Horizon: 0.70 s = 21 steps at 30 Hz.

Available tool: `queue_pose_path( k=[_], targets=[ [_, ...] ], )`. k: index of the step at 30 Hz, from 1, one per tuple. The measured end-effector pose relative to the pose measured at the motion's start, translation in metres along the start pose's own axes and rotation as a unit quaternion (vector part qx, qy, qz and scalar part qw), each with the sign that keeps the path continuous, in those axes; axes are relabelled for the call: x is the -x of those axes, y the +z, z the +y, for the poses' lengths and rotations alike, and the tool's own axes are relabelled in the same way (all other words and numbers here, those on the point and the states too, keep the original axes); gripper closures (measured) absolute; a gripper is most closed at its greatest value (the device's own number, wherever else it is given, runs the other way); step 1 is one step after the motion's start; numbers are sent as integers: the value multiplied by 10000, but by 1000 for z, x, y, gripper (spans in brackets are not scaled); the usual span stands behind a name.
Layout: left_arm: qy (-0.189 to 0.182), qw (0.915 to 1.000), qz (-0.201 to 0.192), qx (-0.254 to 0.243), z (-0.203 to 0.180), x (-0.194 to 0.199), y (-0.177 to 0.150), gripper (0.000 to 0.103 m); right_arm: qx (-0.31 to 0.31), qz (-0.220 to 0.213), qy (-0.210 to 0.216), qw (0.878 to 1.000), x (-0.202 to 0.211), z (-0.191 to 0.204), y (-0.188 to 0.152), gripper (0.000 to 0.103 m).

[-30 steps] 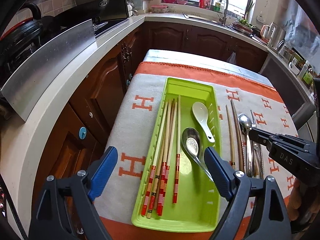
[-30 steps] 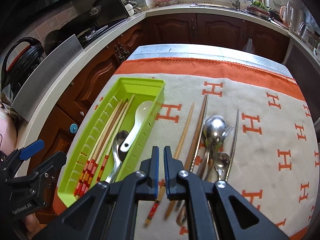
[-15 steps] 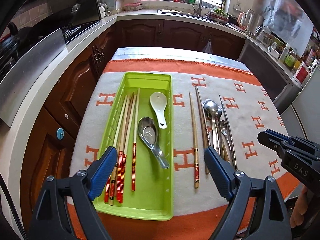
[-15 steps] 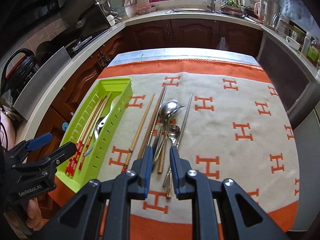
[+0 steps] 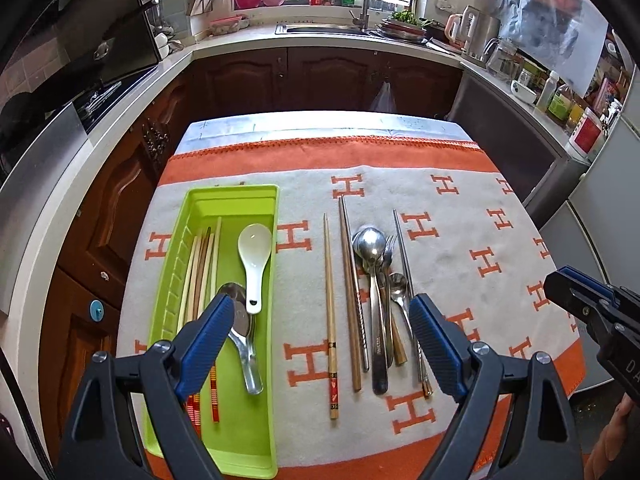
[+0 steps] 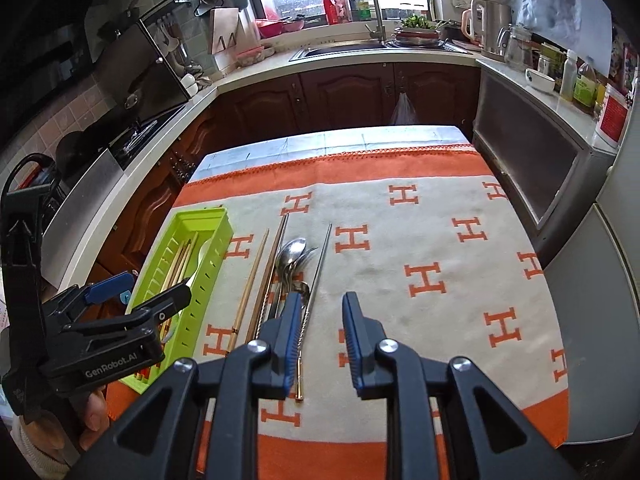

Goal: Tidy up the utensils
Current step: 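Move both open tools back over the remaining utensils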

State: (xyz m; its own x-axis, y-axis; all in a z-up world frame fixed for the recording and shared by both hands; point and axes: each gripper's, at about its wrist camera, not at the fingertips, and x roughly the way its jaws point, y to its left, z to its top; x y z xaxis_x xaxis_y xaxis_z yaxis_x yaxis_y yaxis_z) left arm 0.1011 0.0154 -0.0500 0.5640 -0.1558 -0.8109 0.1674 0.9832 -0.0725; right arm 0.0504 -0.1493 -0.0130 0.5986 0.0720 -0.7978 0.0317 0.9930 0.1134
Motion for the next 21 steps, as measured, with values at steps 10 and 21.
queue_pose_path(
  k=[10, 21],
  targets=[
    [70, 10000, -31, -27, -14, -16, 34, 15, -177, -3, 74, 9998, -9, -20, 21, 81],
    [157, 9999, 34, 8, -9, -45, 56, 15, -219, 346, 374, 9985, -58, -36, 24, 80]
  ],
)
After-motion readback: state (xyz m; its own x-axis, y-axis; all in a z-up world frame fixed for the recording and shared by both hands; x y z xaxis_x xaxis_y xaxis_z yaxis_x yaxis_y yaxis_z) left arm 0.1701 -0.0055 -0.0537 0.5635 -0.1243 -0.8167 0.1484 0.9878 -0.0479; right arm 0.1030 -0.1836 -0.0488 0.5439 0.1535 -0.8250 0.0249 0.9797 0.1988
